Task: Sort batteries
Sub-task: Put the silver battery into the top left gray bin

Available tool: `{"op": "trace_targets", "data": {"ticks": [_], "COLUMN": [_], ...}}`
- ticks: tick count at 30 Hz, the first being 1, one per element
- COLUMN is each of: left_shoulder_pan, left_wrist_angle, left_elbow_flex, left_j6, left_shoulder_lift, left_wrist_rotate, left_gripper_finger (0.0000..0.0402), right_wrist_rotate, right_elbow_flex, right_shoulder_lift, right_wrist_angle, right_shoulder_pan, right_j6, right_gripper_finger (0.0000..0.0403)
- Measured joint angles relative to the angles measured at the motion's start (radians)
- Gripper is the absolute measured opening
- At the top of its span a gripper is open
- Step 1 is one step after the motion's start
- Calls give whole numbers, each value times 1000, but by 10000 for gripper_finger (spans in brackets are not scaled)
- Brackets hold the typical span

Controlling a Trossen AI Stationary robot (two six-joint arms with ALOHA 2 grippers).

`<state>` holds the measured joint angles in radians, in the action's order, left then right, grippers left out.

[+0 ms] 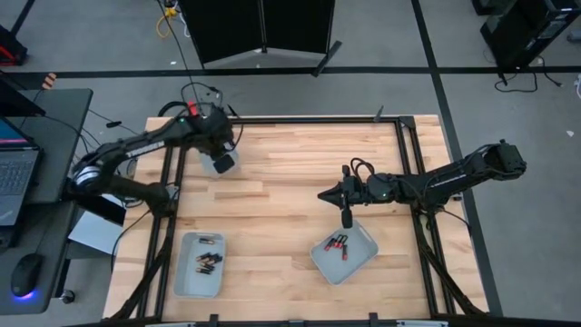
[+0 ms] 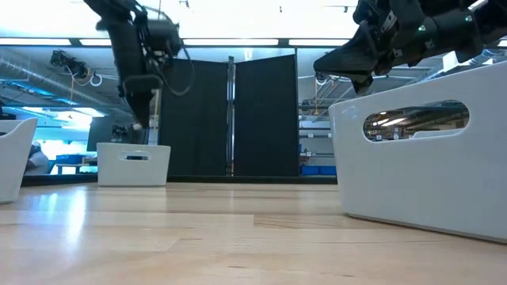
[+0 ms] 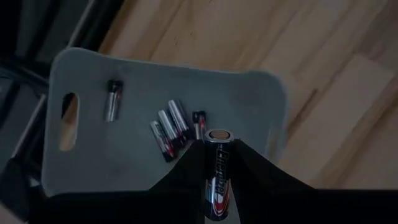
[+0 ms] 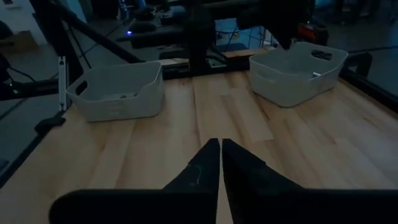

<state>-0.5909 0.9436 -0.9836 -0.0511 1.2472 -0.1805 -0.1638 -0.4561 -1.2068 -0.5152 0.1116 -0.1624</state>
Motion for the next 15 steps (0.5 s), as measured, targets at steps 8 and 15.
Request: {"op": "trace_targets", "data": {"ticks": [8, 15], "left_shoulder_pan": [-180, -261], "left_wrist_angle": [-70, -176], "left_elbow_flex": [0, 0], "left_j6": [-106, -135], "left_shoulder_lift": [180, 309], "left_wrist_rotate": [25, 90], "left_gripper_finger": [54, 54], "right_wrist_rotate": [0, 0], "right_elbow_flex": [0, 0], "right_shoulder_lift": [0, 0], "right_wrist_angle": [2, 23], "right_shoulder_pan": [0, 0], "right_j6": [51, 65], "right_gripper_finger": [11, 23]}}
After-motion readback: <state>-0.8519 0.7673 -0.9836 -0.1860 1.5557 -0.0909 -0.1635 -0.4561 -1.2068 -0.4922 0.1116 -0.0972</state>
